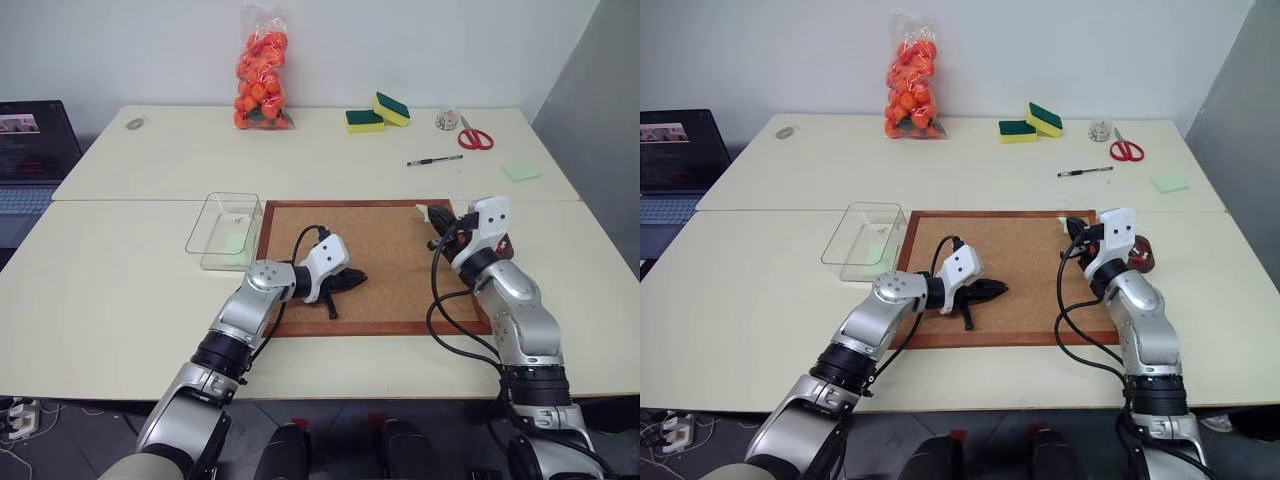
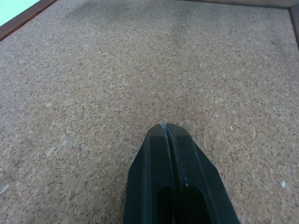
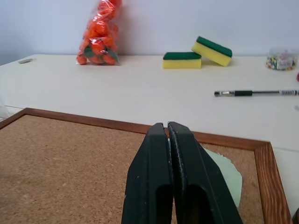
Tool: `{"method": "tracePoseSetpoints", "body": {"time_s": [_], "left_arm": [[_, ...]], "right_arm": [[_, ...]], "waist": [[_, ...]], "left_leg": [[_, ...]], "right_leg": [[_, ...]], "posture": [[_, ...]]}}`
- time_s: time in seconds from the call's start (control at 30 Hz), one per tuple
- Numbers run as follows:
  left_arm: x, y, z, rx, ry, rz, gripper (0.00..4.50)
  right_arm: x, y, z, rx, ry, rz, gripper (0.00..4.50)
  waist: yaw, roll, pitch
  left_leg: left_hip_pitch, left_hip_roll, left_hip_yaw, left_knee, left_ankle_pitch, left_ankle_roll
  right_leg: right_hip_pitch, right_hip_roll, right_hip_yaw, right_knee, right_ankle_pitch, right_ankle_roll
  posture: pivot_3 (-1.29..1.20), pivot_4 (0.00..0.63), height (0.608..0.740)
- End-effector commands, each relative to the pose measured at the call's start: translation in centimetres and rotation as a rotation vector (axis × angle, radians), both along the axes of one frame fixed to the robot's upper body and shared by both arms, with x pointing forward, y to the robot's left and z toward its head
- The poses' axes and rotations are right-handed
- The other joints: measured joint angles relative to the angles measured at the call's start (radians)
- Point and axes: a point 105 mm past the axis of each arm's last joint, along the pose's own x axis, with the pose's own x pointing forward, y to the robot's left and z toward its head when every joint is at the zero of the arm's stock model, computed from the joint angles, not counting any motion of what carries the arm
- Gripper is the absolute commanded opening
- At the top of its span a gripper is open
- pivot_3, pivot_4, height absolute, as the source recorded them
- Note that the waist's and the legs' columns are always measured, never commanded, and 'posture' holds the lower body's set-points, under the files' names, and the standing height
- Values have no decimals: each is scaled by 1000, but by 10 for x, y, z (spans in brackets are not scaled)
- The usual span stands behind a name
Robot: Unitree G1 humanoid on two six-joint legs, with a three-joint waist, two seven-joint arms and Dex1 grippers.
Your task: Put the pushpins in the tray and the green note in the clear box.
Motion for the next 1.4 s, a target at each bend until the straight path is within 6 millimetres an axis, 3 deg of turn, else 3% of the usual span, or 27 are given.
{"method": "tracePoseSetpoints", "body": {"time_s": [0.03,0.17,0.33,0.67,1.37,1.4], "left_arm": [[11,-2,32,-50,-101,-26,307],[17,1,64,-46,-300,-106,1044],[17,4,86,-70,-467,-184,2047],[26,5,91,-39,-636,-208,3809],[33,-27,81,12,-722,-254,3809],[33,-28,82,12,-727,-255,3639]], "right_arm": [[-14,9,18,-9,-48,71,0],[-21,16,20,-2,-32,115,0],[-29,22,20,-10,-9,165,0],[-37,31,23,-21,18,245,0],[-51,51,28,-16,58,364,0],[-51,52,28,-16,60,367,0]], "waist": [[0,0,0],[2,-1,1],[1,-1,1],[1,-1,1],[1,-1,1],[1,-1,1]], "left_leg": [[-1,0,0,0,0,0],[-1,0,0,0,0,0],[-1,0,0,0,0,0],[-2,0,0,0,0,0],[-2,0,-1,0,0,0],[-2,-1,-1,0,0,0]], "right_leg": [[0,0,-1,0,0,0],[-1,0,0,0,0,0],[-1,0,0,0,0,0],[-1,0,0,-1,0,0],[-2,0,-1,-1,0,0],[-2,0,-1,-1,0,0]], "posture": [[0,150,740],[0,150,740],[0,150,740],[0,150,740],[0,150,740],[0,150,740]]}}
